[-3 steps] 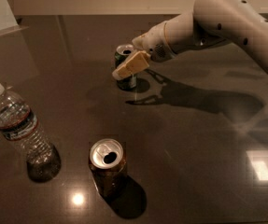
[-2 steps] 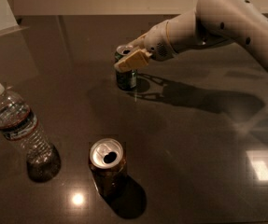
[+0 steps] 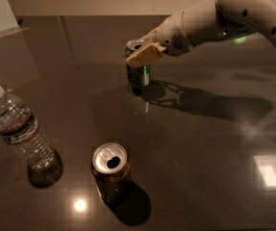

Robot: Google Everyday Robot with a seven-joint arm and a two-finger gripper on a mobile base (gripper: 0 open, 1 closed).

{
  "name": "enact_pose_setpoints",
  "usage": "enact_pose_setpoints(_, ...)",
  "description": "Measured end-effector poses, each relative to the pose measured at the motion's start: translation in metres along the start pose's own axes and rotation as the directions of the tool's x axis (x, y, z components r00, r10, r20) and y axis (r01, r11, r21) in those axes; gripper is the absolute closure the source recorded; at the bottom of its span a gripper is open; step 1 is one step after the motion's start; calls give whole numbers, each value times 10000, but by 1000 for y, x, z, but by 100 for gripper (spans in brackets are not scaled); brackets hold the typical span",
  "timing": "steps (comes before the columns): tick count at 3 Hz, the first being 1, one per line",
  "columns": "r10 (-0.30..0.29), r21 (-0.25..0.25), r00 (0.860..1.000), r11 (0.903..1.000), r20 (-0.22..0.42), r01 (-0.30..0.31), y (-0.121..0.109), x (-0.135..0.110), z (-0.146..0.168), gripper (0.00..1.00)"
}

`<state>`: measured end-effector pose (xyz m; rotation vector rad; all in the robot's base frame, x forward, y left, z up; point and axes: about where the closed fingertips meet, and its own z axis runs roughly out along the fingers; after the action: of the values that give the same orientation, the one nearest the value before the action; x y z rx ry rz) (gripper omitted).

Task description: Knock green can over

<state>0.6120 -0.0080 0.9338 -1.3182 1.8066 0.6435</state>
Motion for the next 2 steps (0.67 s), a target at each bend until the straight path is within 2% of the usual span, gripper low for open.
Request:
enact_pose_setpoints(1, -221, -199, 9960, 9996, -861, 205, 12, 6, -33, 100)
enact_pose_setpoints(2, -1084, -761, 9663, 9928, -2335, 930, 32, 23, -64, 100)
